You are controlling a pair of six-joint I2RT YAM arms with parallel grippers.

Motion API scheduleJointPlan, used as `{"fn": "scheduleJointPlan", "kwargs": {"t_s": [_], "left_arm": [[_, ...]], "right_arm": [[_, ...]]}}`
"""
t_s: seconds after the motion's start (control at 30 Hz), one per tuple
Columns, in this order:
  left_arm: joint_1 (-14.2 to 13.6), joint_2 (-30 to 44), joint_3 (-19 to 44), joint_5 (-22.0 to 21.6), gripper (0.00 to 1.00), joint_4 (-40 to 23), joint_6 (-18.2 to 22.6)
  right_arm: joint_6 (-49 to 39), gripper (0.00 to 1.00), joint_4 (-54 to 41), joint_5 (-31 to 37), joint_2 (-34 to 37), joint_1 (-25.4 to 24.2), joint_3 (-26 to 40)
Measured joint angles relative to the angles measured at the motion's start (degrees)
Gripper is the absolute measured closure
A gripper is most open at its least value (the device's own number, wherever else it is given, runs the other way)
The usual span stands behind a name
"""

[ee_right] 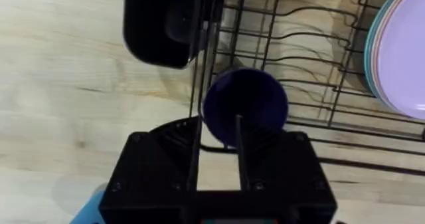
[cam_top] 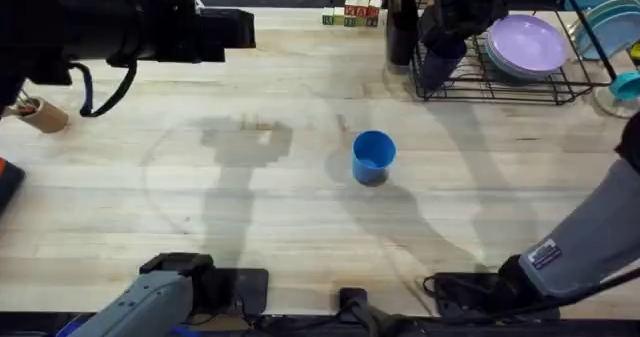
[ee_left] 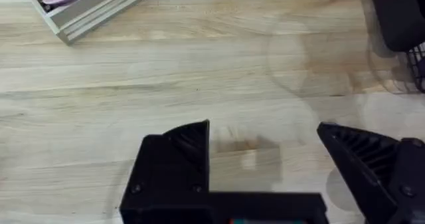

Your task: Pick up the cup on the table and put them onto the rack.

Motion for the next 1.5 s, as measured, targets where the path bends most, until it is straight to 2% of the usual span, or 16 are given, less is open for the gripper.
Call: {"fn": "scheduleJointPlan", "kwargs": {"t_s": [0.2,0.37,0.43,0.53,0.57,0.6,0.97,1.2,1.33,1.5], "left_arm": [[0.0,0.0,0.0,0.0,0.007,0.0,0.0],[0.0,0.0,0.0,0.0,0.007,0.0,0.0],[0.0,0.0,0.0,0.0,0.007,0.0,0.0],[0.0,0.0,0.0,0.0,0.007,0.0,0.0],[0.0,0.0,0.0,0.0,0.007,0.0,0.0],[0.0,0.0,0.0,0.0,0.008,0.0,0.0],[0.0,0.0,0.0,0.0,0.007,0.0,0.0],[0.0,0.0,0.0,0.0,0.007,0.0,0.0],[0.0,0.0,0.0,0.0,0.007,0.0,0.0],[0.0,0.0,0.0,0.0,0.006,0.0,0.0]], "right_arm": [[-0.6,0.678,-4.9,0.0,0.0,1.6,4.9],[-3.1,0.564,-10.8,0.2,0.0,5.0,9.3],[-4.4,0.436,-13.3,0.2,0.0,6.7,11.1],[-6.1,0.164,-16.4,0.3,0.0,9.0,13.0],[-6.6,0.044,-17.7,0.3,0.0,9.8,13.5],[-6.8,0.016,-18.7,0.4,0.0,10.4,13.9],[-7.7,0.009,-22.2,0.5,-1.4,12.0,14.2],[-7.8,0.009,-21.9,0.5,-10.5,12.0,13.2],[-8.4,0.009,-20.6,0.5,-18.2,12.0,7.3],[-10.1,0.009,-18.0,0.6,-27.7,12.0,-4.2]]}}
